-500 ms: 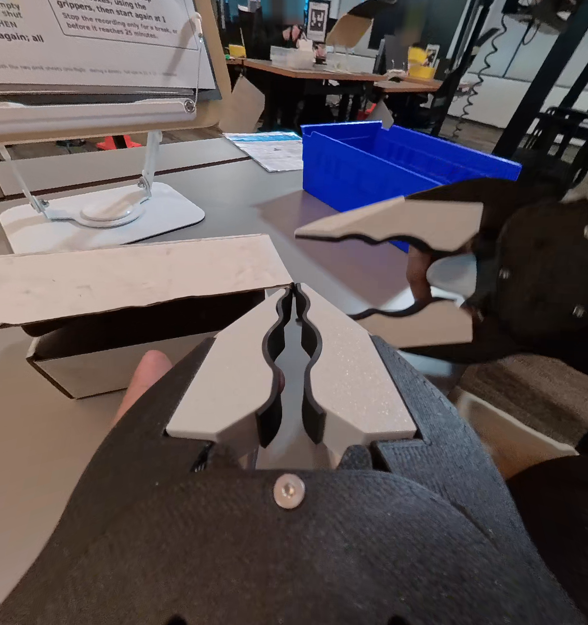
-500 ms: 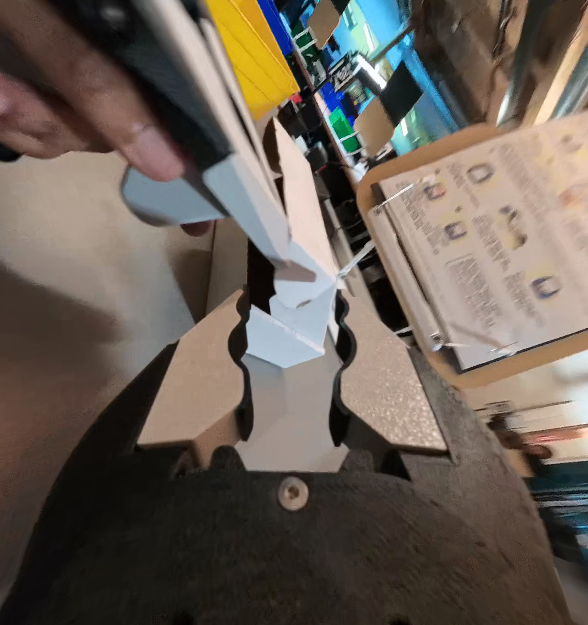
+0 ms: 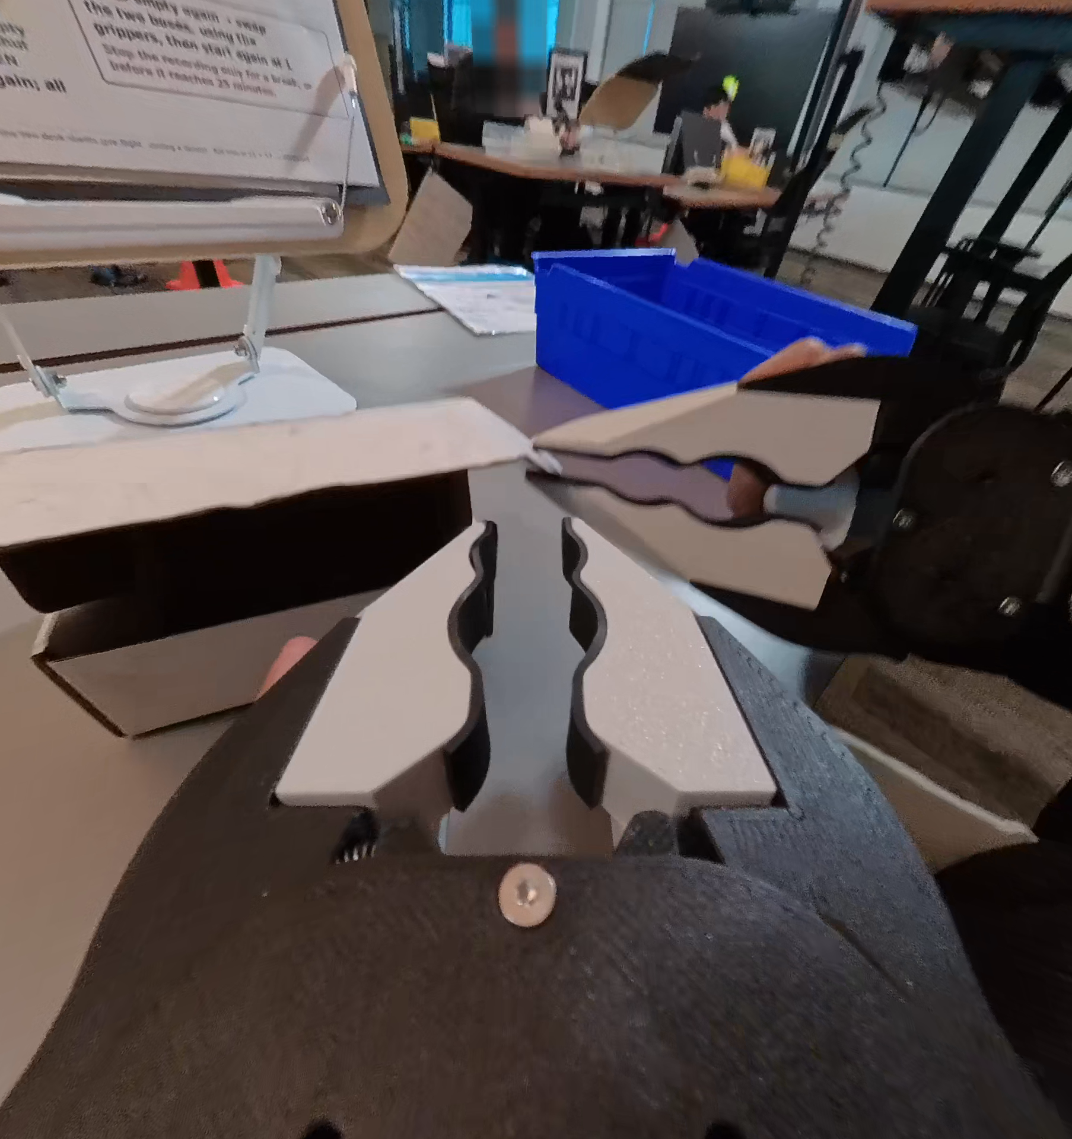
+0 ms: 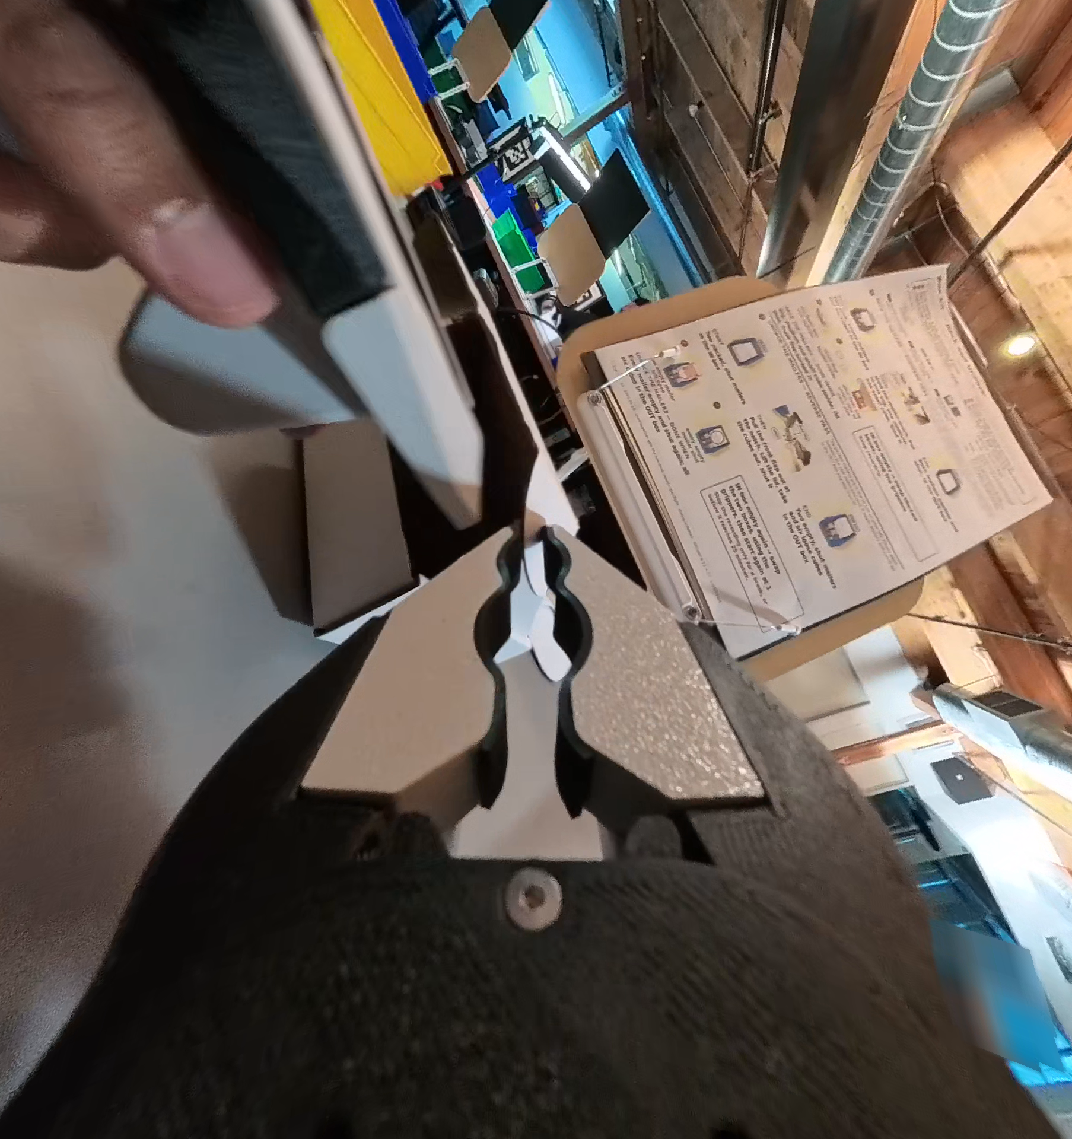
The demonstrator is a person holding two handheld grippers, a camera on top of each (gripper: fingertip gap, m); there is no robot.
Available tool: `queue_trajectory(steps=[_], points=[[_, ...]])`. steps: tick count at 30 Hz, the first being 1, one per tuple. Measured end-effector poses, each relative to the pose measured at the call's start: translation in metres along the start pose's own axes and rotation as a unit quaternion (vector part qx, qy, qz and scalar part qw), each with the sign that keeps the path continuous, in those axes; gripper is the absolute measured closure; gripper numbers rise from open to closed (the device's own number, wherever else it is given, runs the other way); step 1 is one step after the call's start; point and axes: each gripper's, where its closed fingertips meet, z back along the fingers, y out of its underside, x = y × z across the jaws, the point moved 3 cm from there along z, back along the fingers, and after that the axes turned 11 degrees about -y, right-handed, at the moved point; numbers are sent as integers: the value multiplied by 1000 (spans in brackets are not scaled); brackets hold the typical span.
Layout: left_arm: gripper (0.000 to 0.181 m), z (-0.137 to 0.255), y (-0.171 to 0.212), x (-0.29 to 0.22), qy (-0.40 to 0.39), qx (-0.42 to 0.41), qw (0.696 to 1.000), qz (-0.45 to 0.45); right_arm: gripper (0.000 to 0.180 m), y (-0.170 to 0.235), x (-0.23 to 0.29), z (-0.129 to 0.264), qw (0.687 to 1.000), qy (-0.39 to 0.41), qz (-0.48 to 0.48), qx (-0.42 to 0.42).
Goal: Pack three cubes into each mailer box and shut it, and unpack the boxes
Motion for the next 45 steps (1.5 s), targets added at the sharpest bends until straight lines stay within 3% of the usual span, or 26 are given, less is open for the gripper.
queue_trajectory(steps=[3, 6, 13, 18, 23, 29, 35, 39, 42, 45], points=[[151, -2, 10, 6, -13, 19, 999, -24, 177, 7, -10, 4, 999, 4, -33, -2], [143, -3, 12, 32, -77, 22, 996, -27, 178, 17, -22, 10, 995, 10, -101, -17], [138, 22, -12, 108, -226, -63, 972, 3, 178, 51, -44, 18, 955, 3, -294, -43], [133, 10, -7, 96, -170, -50, 983, -49, 175, 55, -39, 16, 913, -41, -402, -61], [170, 7, -4, 74, -136, -37, 986, -88, 174, 50, -35, 18, 883, -66, -459, -70], [171, 13, -4, 73, -109, -17, 992, -59, 174, 51, -35, 19, 844, -102, -521, -73], [181, 8, 17, 67, -101, 37, 989, -100, 175, 62, -19, 20, 799, -159, -577, -55], [181, 5, 22, 60, -98, 47, 986, -127, 180, 68, -11, 20, 768, -189, -609, -61], [165, 4, 31, 59, -105, 71, 979, -162, 180, 73, -9, 19, 750, -196, -628, -62], [149, 4, 41, 64, -124, 106, 971, -173, 170, 77, -8, 18, 765, -193, -613, -48]])
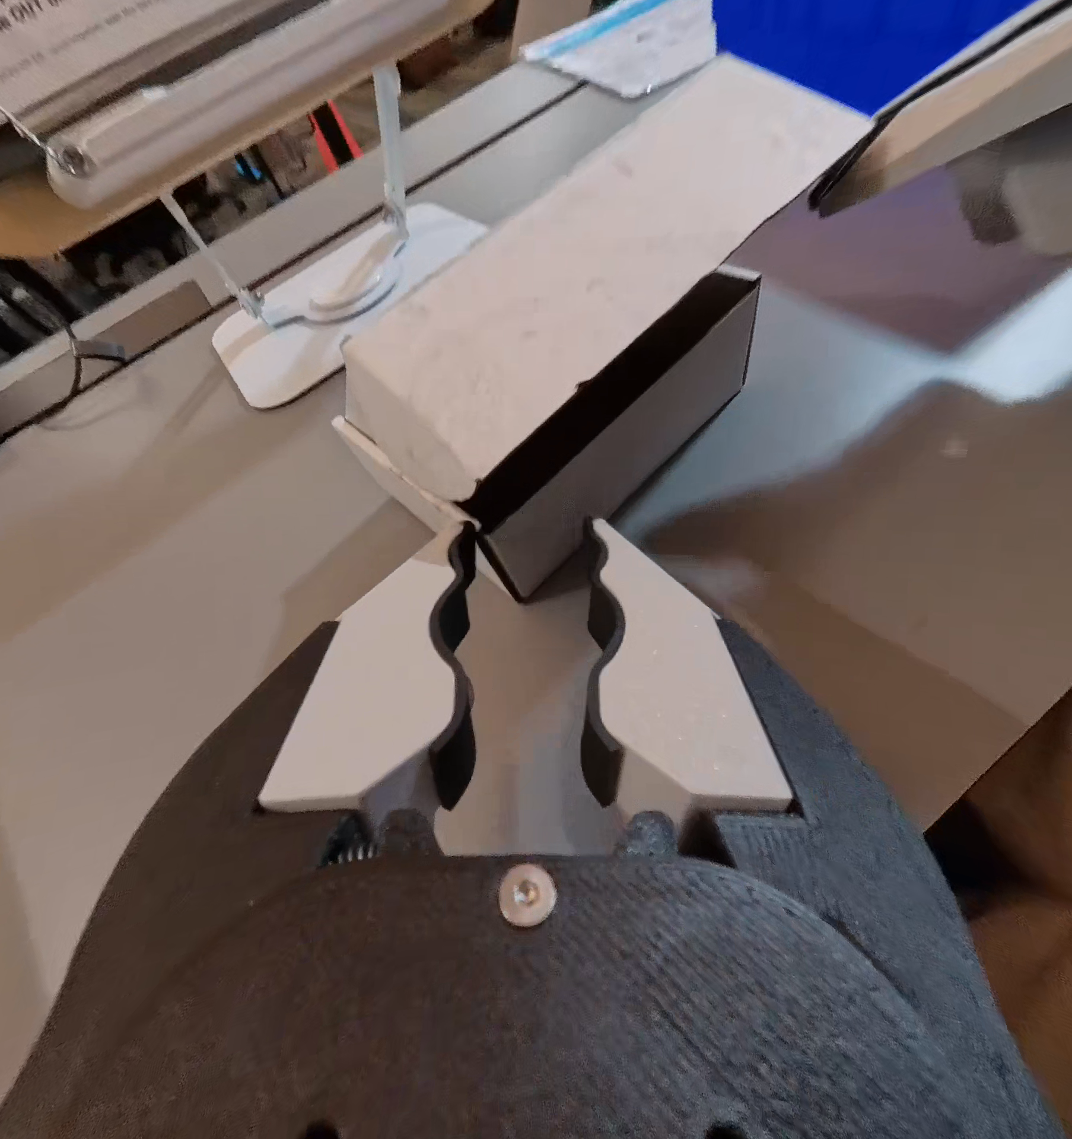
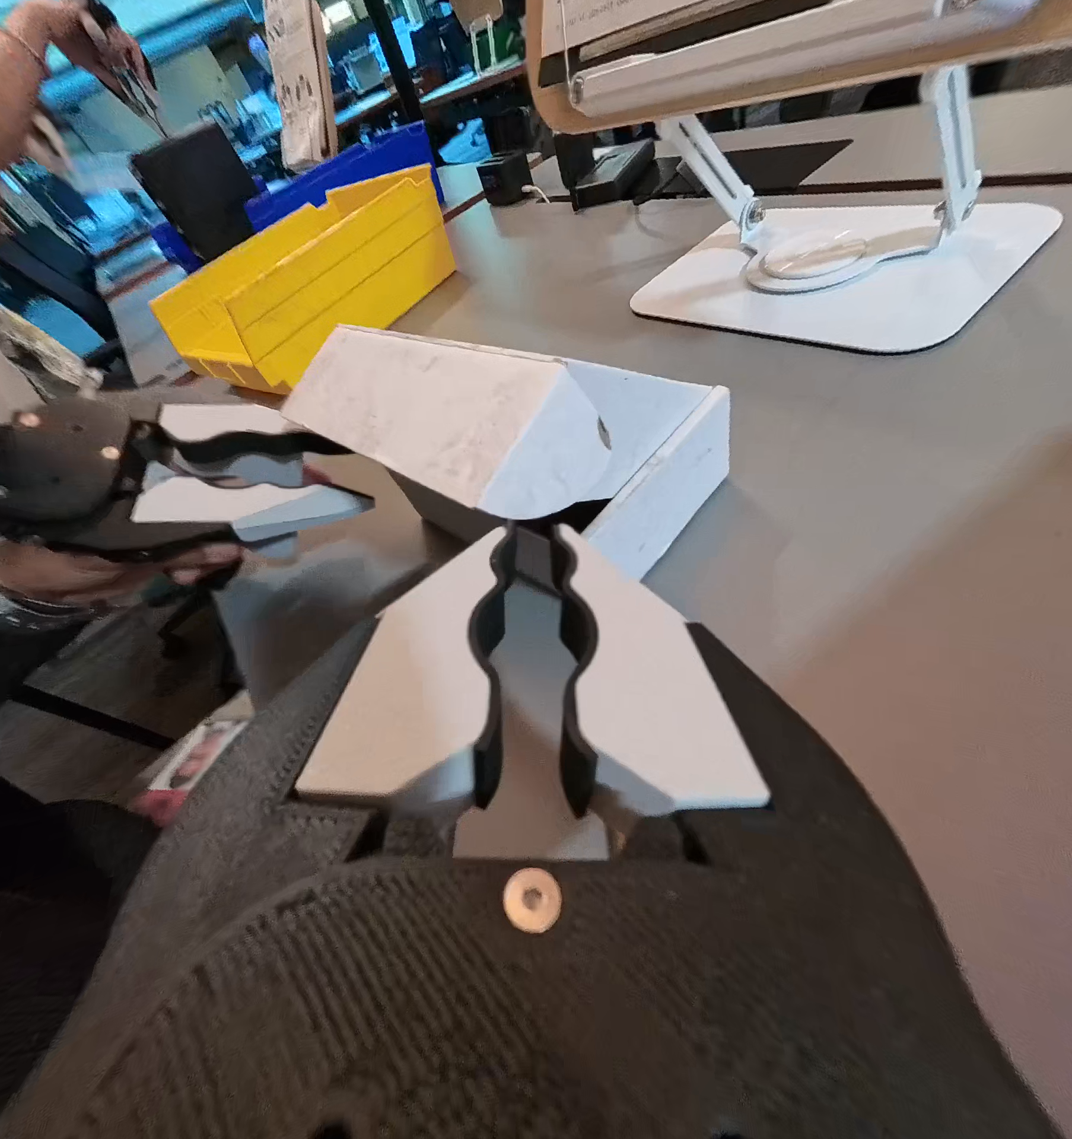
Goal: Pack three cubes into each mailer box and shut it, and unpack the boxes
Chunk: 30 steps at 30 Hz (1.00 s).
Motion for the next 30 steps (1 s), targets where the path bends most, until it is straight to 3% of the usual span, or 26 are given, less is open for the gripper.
queue_trajectory(steps=[3, 8, 12, 16, 20, 22, 25, 30], points=[[148, -2, 7, 5, 1, 28, 999, 35, 168, -1, -6, 2, 995, 61, 69, 23], [156, 1, 5, 25, 33, 21, 983, 177, 167, -6, -19, 9, 982, 141, 121, 26], [158, 2, 3, 47, 43, -5, 958, 283, 166, -22, -14, 14, 990, 101, 80, -55], [147, 8, -13, 61, 89, -74, 909, 400, 173, -43, -9, 26, 986, 52, 51, -152], [144, 5, -22, 66, 134, -109, 855, 490, 167, -47, -20, 19, 986, 50, 43, -156], [144, 2, -26, 64, 154, -110, 843, 504, 171, -44, -32, 10, 987, 77, 34, -134], [144, -3, -28, 61, 143, -103, 859, 481, 172, -35, -46, -4, 990, 107, 19, -95], [136, -2, -32, 38, 187, -85, 869, 450, 170, -23, -27, -19, 998, 26, -3, -62]])
